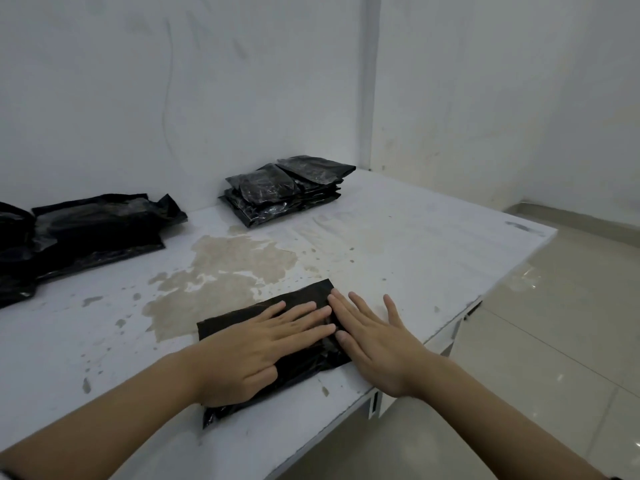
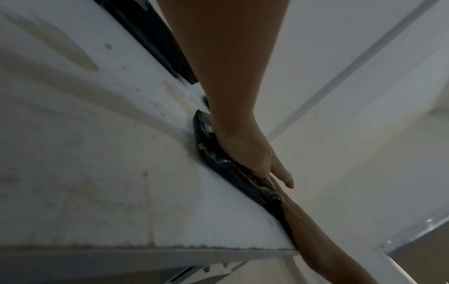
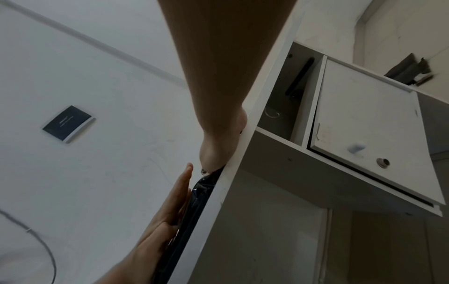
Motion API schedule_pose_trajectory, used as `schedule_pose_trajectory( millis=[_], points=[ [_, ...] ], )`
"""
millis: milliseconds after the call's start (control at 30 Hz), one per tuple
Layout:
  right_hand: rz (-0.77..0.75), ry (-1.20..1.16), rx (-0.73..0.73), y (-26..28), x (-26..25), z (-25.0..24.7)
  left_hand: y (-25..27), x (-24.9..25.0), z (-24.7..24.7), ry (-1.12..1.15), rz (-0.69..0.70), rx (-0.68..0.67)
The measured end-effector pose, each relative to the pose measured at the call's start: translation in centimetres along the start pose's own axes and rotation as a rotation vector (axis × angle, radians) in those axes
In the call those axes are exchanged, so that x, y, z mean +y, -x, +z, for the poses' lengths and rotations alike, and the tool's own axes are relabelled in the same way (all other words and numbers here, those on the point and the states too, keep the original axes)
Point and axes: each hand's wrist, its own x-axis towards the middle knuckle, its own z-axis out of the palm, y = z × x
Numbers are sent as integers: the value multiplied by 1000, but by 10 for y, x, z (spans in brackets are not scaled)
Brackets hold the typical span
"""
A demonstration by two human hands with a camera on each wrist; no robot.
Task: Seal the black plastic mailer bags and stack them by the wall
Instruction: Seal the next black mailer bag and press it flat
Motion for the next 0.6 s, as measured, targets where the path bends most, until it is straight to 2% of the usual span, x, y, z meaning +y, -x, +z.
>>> schedule_pose_trajectory(
  millis=[233,300,333,367,400,433,467,500,533,567,600],
  points=[
    [68,-63,86,3,5,3,1,-16,17,103,78,120],
    [98,-143,182,6,11,3,1,-15,19,105,71,136],
    [124,-279,341,6,16,6,0,-15,19,103,61,139],
    [179,-489,619,7,19,6,0,-14,20,99,54,143],
    [289,-727,967,9,24,4,0,-14,20,94,48,146],
    [467,-939,1274,9,35,0,-1,-14,21,89,46,149],
    [675,-1152,1448,10,46,-8,-1,-13,21,83,48,153],
    [866,-1370,1491,11,60,-14,-1,-13,21,80,52,157],
    [997,-1574,1455,11,75,-20,-1,-13,22,77,54,157],
    [1058,-1703,1402,9,90,-23,-1,-13,22,76,51,153],
    [1049,-1750,1346,8,100,-26,-1,-13,22,75,46,148]
  ],
)
